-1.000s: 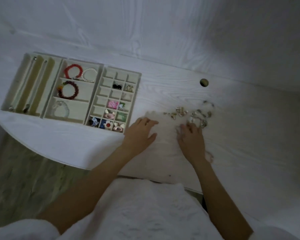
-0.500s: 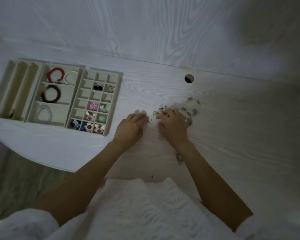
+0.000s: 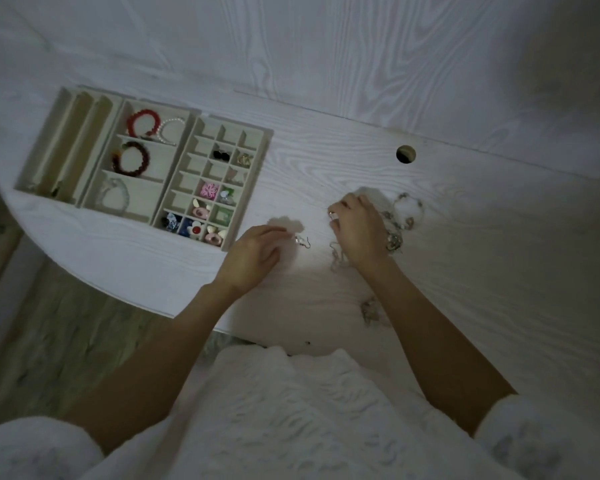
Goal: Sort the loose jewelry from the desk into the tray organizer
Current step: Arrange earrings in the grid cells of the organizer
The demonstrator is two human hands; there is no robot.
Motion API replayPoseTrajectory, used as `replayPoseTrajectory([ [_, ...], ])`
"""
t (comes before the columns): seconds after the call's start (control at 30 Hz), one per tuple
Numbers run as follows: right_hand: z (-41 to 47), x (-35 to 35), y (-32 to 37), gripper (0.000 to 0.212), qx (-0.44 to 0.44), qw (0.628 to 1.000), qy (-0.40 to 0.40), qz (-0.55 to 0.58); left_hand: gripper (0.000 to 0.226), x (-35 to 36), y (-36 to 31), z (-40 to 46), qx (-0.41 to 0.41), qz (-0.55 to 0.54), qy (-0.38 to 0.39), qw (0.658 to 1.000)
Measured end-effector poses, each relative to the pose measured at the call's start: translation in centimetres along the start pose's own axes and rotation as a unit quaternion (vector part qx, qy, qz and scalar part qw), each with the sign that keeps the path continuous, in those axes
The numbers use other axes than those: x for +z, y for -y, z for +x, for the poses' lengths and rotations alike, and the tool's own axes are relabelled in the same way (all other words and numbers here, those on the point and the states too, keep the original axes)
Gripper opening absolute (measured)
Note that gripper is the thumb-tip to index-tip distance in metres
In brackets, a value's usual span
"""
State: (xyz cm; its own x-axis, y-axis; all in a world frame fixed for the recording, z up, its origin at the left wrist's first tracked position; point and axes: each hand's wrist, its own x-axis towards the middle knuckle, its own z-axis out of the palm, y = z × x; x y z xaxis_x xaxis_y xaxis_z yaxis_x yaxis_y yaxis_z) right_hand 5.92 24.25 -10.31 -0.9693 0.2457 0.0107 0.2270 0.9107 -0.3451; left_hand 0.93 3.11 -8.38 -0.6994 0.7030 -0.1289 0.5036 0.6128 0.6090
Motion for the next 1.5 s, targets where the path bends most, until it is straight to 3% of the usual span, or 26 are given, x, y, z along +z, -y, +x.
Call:
replayPoseTrajectory([
  [0.13,0.7,-0.5,0.1,0.015,0.008,0.998,0.062,-0.016,0.029,-1.1,0.6,-2.2,-0.019,0.032,-0.084,0.996],
  [0.3,0.0,-0.6,0.2,0.016,0.049,0.993,0.05,0.092,0.026,-2.3,2.2,-4.4,-0.118,0.098,-0.158,0.975],
  [0.53,-1.9,0.8,1.6,0.006,0.093,0.982,0.015,0.165,0.025,-3.1,3.8,-4.7,-0.11,0.141,-0.155,0.972],
  [0.67,-2.8,0.8,1.8,0.007,0.094,0.991,-0.008,0.094,0.019,-3.2,4.5,-4.2,-0.106,0.131,-0.167,0.971],
  [0.77,-3.0,0.9,2.8,0.011,0.045,0.996,-0.048,0.059,0.017,-3.2,5.0,-4.0,-0.11,0.117,-0.165,0.973],
  [0.9,-2.7,2.0,4.7,0.015,-0.007,0.999,-0.01,0.038,0.016,-3.2,5.3,-3.9,-0.114,0.1,-0.159,0.975],
  [1.03,-2.5,2.0,5.2,0.005,-0.023,0.999,-0.023,0.027,0.015,-3.2,5.3,-3.9,-0.11,0.085,-0.158,0.978],
  [1.13,-1.5,0.9,5.7,0.01,-0.025,0.994,0.006,0.106,0.017,-3.2,5.6,-3.9,-0.108,0.086,-0.146,0.98],
  [1.33,2.7,-1.7,9.2,0.007,0.035,0.94,0.079,0.33,0.018,-3.1,6.4,-4.2,-0.057,0.061,-0.169,0.982],
  [1.5,7.5,-2.0,12.5,0.009,0.108,0.827,0.104,0.541,0.031,-4.2,8.1,-4.7,-0.085,-0.001,-0.203,0.976],
])
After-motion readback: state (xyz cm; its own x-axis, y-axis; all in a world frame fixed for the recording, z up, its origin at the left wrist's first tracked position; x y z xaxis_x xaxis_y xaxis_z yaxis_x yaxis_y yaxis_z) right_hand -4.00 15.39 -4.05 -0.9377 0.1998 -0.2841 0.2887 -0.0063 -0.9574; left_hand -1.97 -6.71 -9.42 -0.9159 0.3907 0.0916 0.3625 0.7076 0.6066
